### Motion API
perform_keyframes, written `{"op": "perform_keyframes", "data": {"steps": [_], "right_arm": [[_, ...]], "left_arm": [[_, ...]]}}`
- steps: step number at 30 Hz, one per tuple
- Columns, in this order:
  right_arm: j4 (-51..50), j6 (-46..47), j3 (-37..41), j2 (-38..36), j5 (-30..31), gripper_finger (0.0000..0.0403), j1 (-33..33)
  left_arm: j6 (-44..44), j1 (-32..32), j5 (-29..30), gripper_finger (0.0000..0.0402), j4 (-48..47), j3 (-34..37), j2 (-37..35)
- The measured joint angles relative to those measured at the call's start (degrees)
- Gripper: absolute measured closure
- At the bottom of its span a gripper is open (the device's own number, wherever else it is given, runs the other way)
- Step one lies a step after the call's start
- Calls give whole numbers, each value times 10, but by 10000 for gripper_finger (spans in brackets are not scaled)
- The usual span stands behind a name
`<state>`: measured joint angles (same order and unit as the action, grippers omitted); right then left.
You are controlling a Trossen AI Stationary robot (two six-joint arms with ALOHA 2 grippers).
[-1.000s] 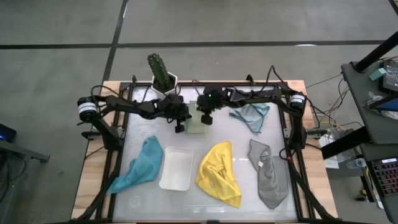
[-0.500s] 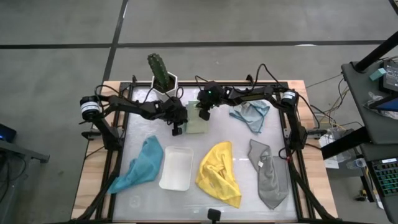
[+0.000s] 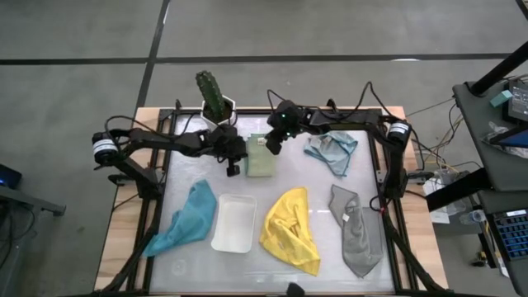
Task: Fold microfiber towels
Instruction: Put the green microfiber towel into the bin
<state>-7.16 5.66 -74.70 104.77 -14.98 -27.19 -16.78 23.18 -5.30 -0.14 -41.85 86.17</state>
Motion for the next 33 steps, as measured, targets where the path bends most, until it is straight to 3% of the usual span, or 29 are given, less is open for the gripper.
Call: {"op": "perform_keyframes", "data": {"steps": [3, 9, 18, 25, 33], "right_arm": [[-54, 47, 0, -10, -33, 360, -1], [-119, 130, 2, -8, -35, 276, -1], [-112, 188, 16, 18, -37, 153, -1], [7, 252, 66, 31, -87, 98, -1], [225, 359, 118, 79, -160, 79, 2]], "left_arm": [[0, 0, 0, 398, 1, 1, 1], [0, 0, 0, 398, 16, 2, 29], [-3, 0, 0, 398, 29, 3, 64], [-3, 0, 0, 398, 37, 3, 82], [-3, 0, 0, 398, 47, 3, 100]]}}
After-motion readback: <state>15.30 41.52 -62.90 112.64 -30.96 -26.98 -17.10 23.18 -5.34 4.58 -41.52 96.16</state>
